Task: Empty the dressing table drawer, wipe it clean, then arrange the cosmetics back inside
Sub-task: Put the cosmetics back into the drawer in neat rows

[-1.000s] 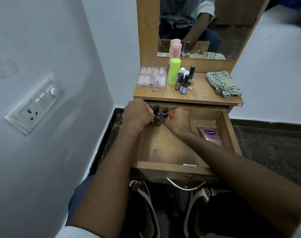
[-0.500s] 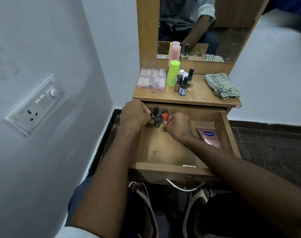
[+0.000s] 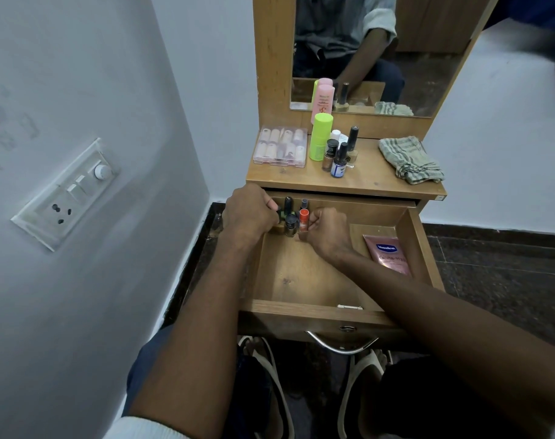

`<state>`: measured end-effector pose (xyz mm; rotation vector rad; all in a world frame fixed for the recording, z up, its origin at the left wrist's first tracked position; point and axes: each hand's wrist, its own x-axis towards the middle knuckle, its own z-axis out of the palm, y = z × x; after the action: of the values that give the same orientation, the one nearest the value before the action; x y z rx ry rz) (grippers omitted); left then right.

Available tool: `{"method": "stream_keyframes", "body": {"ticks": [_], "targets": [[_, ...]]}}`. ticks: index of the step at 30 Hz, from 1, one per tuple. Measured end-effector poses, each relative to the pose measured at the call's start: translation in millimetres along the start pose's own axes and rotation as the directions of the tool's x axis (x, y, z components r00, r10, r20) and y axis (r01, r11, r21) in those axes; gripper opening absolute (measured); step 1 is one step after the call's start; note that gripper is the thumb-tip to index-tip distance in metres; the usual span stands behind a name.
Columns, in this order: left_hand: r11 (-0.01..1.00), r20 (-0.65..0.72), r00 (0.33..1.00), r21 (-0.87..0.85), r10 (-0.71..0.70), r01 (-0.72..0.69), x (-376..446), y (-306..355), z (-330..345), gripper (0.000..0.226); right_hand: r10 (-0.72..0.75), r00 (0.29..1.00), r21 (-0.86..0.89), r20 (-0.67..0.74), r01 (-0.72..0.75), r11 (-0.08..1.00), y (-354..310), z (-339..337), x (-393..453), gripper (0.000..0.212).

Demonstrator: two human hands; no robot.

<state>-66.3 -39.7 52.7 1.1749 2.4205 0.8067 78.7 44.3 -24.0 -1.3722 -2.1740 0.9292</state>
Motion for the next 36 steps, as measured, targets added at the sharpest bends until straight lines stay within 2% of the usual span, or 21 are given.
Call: {"method": "stream_keyframes", "body": {"ticks": [7, 14, 21, 26, 32, 36], "targets": [[1.000, 0.019, 1.000, -0.024, 0.020, -0.020, -1, 6, -4, 0.032, 0.031, 0.999, -0.023, 0.016, -0.030, 0.999, 4, -5, 0, 0.019], [0.997, 0.053, 0.998, -0.072, 0.017, -0.013, -1, 11, -3, 0.030, 0.039, 0.999, -0.047, 0.029, -0.038, 0.998, 13, -19, -4, 0.031], [0.995, 0.046, 0.999, -0.100, 0.029, -0.025, -1, 10, -1, 0.028, -0.031, 0.999, -0.001, 0.010, 0.031, 1.000, 7, -21, -7, 0.014], [0.994, 0.040, 0.998, -0.106, 0.044, -0.039, 1, 6, -1, 0.026, -0.030, 1.000, 0.072, -0.003, 0.030, 0.997, 5, -31, -8, 0.019], [0.993, 0.039, 0.998, -0.113, 0.048, -0.043, 3, 8, 4, 0.025, -0.009, 0.999, 0.033, 0.051, 0.007, 0.999, 1, -23, -4, 0.022], [0.993, 0.040, 0.998, -0.112, 0.042, -0.037, 5, 6, 5, 0.026, -0.022, 0.999, 0.014, 0.041, 0.022, 1.000, -2, -18, -5, 0.014]]}}
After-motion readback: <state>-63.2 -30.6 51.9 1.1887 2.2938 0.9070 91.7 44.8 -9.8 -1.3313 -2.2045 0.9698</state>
